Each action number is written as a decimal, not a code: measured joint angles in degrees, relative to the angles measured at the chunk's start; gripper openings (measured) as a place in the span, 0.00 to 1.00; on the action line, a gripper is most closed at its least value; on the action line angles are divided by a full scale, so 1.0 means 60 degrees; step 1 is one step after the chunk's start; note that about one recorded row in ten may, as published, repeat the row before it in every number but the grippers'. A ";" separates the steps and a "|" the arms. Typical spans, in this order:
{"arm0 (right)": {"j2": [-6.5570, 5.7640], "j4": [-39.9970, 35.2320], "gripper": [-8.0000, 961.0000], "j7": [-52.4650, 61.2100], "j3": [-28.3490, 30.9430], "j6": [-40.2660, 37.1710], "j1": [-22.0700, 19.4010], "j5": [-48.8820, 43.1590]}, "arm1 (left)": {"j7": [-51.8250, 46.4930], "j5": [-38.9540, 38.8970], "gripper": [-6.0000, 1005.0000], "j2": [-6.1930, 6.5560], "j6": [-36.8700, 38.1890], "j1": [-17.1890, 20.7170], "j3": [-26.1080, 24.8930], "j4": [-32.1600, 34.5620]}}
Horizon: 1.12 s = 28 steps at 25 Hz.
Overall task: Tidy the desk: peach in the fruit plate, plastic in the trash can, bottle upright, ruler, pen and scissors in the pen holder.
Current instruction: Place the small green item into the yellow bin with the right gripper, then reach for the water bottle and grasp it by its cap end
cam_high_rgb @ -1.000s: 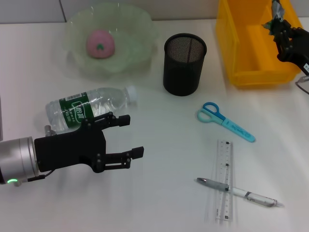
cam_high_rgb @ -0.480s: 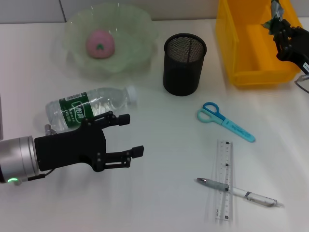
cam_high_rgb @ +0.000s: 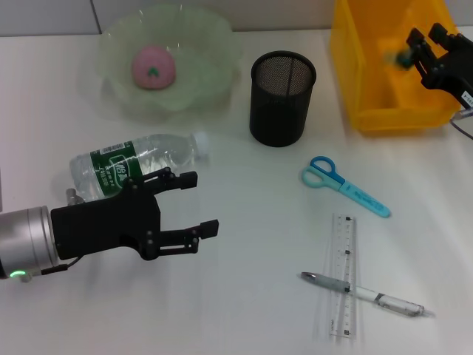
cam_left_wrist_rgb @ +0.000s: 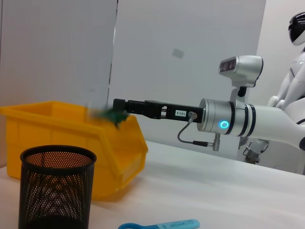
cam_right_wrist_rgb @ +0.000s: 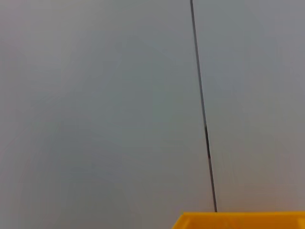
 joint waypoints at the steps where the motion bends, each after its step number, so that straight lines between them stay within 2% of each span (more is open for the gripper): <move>1: 0.0000 0.0000 0.24 0.0000 0.0000 0.0000 0.0007 0.0001 | 0.0000 0.0000 0.77 0.0005 0.0005 -0.0001 -0.0004 0.0000; 9: 0.0015 -0.0001 0.58 0.0001 -0.0001 -0.0001 0.0031 0.0021 | -0.0001 0.0000 0.77 0.0012 0.0020 0.0014 -0.0007 0.0000; 17: 0.0015 -0.0010 0.80 0.0001 0.0015 0.0001 -0.0002 0.0046 | -0.0015 0.0000 0.76 0.0012 0.0023 0.0015 -0.0007 0.0000; 28: 0.0015 -0.0015 0.80 0.0001 0.0112 -0.0072 -0.0047 0.0047 | -0.0018 0.0000 0.76 -0.0005 0.0049 0.0020 -0.0007 0.0000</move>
